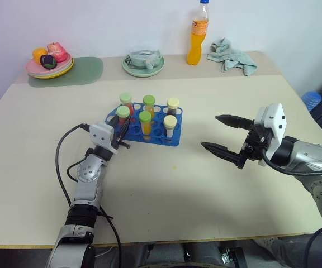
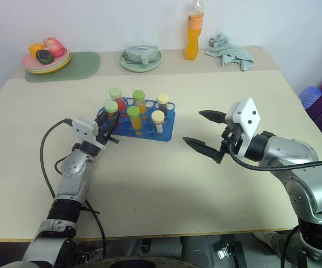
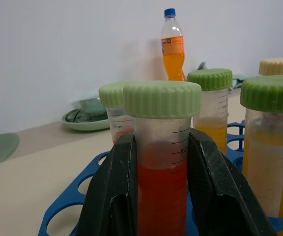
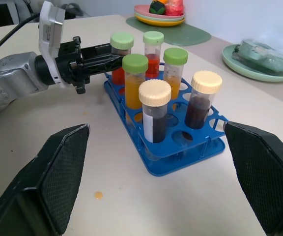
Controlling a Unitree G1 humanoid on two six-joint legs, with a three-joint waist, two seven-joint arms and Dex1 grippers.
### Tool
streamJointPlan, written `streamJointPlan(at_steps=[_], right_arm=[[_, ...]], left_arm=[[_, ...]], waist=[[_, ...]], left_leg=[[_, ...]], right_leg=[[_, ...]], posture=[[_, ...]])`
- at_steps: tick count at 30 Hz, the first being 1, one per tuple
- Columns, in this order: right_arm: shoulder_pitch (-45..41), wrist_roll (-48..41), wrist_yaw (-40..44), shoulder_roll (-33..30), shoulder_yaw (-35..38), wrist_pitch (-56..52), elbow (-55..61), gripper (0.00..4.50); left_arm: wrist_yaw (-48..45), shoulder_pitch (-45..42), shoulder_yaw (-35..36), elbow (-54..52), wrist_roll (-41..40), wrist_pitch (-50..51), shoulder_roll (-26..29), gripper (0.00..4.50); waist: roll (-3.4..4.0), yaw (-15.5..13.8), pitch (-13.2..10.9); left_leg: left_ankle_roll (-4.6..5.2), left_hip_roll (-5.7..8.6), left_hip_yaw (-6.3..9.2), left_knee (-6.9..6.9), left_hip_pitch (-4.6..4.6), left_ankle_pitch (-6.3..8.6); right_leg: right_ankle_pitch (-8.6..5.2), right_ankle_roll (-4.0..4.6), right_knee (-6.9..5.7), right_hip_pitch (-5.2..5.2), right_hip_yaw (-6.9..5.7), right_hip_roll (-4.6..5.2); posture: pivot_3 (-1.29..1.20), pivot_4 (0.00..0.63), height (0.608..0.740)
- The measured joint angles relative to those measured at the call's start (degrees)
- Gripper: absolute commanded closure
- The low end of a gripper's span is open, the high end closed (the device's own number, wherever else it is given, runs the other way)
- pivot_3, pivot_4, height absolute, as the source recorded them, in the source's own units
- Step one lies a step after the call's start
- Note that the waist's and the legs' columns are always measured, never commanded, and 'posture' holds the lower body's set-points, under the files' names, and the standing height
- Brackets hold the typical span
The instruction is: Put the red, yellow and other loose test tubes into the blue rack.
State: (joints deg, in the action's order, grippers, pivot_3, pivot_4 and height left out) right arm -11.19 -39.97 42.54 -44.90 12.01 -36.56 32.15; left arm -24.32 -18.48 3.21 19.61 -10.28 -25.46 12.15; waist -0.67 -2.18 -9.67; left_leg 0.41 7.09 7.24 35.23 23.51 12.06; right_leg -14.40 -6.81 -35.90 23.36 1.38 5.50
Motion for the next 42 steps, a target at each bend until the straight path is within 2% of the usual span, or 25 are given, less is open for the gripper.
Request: streamJointPlan(at_steps=[5, 6, 18, 22, 27, 34, 42], right_arm=[[0.00, 0.50, 0.04, 0.48, -0.45, 0.29, -0.51, 0.00], [0.00, 0.52, 0.08, 0.56, -0.49, 0.34, -0.61, 0.00], [1.12, 1.62, 1.79, 0.96, -1.17, 1.76, -2.32, 0.00], [1.87, 2.13, 3.53, 0.97, -1.35, 3.26, -3.71, 0.00], [5.44, 2.86, 6.77, 0.76, -0.03, 6.31, -4.92, 0.00], [12.12, 4.23, 12.41, 0.78, 3.07, 14.05, -5.99, 0.00], [16.87, 5.64, 19.86, 0.84, 6.23, 23.18, -11.08, 0.00]], left_arm=[[-3.48, 2.18, -0.13, -0.78, -2.38, 1.55, 0.08, 0.18], [-3.09, 2.48, -0.12, -1.36, -2.37, 2.03, 0.03, 0.05], [-4.00, 7.17, -0.12, -11.24, -2.35, 7.60, 2.50, 0.05], [-5.58, 12.07, 0.59, -16.57, -5.48, 10.25, 3.72, 0.05], [-11.16, 19.23, 2.56, -23.63, -10.69, 14.62, 9.87, 0.05], [-17.90, 26.58, 8.25, -24.12, -15.50, 19.10, 17.08, 0.05], [-26.49, 32.65, 11.63, -23.85, -17.62, 18.19, 19.82, 0.05]], waist=[[0.00, -0.06, 0.00], [-0.01, -0.09, -0.01], [-0.01, -0.06, -0.01], [-0.01, -0.02, -0.01], [0.00, -0.04, -0.03], [0.02, 0.00, -0.04], [0.06, -0.02, -0.06]], left_leg=[[0.00, 0.00, 0.00, 0.01, 0.00, 0.00], [0.00, 0.00, 0.01, 0.02, 0.00, 0.00], [-0.01, 0.00, 0.01, 0.00, 0.00, 0.00], [-0.01, -0.01, 0.02, -0.01, 0.00, 0.00], [-0.01, -0.02, 0.03, -0.03, 0.00, 0.01], [-0.16, -0.03, 0.03, -0.04, 0.00, 0.10], [-0.17, -0.06, 0.02, -0.10, 0.01, 0.12]], right_leg=[[0.00, 0.00, -0.01, 0.00, 0.00, 0.01], [0.00, 0.00, -0.01, 0.00, 0.00, 0.01], [-0.01, 0.01, 0.00, 0.00, 0.00, 0.01], [-0.02, 0.03, -0.01, 0.01, 0.00, 0.01], [-0.14, 0.24, 0.01, 0.00, 0.00, 0.02], [-0.18, 0.29, 0.03, -0.01, 0.02, 0.03], [-0.19, 0.31, 0.31, -0.12, 0.06, 0.05]], posture=[[0.00, 0.150, 0.740], [0.00, 0.150, 0.740], [0.00, 0.150, 0.740], [0.00, 0.150, 0.740], [0.00, 0.150, 0.740], [0.00, 0.150, 0.740], [0.00, 0.150, 0.740]])
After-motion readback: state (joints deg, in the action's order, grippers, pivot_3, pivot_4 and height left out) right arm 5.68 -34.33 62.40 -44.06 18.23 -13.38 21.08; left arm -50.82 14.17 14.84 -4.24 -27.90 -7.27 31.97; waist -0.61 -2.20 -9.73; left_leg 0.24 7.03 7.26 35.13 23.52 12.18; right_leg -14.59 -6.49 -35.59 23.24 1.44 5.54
